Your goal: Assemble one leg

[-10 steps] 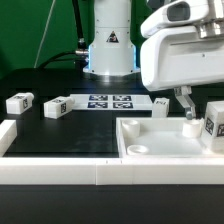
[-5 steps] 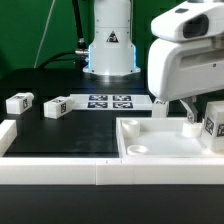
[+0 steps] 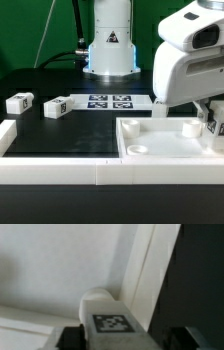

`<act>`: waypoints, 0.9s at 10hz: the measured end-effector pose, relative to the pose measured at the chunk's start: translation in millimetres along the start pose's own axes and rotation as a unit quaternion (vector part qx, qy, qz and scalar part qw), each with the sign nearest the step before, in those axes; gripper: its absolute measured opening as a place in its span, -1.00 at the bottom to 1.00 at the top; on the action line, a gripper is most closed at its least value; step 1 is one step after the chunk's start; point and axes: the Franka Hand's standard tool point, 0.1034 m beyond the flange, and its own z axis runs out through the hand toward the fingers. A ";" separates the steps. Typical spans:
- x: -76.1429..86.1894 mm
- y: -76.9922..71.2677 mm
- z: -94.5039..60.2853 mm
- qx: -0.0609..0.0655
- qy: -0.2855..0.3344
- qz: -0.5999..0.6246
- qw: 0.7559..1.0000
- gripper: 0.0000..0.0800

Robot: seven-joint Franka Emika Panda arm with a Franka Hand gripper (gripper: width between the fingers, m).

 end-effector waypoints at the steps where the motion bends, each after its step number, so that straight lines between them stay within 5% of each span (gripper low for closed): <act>1: -1.2 6.6 0.3 -0.006 -0.001 0.001 1.000 -0.23; 5: -1.8 8.4 0.8 -0.006 -0.001 0.029 1.000 -0.24; 9: -5.0 5.1 4.0 0.005 0.028 0.259 0.966 -0.25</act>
Offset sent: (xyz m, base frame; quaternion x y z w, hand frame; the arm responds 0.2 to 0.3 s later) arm 0.0000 0.0000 0.0000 0.0000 0.0000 0.0799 0.9968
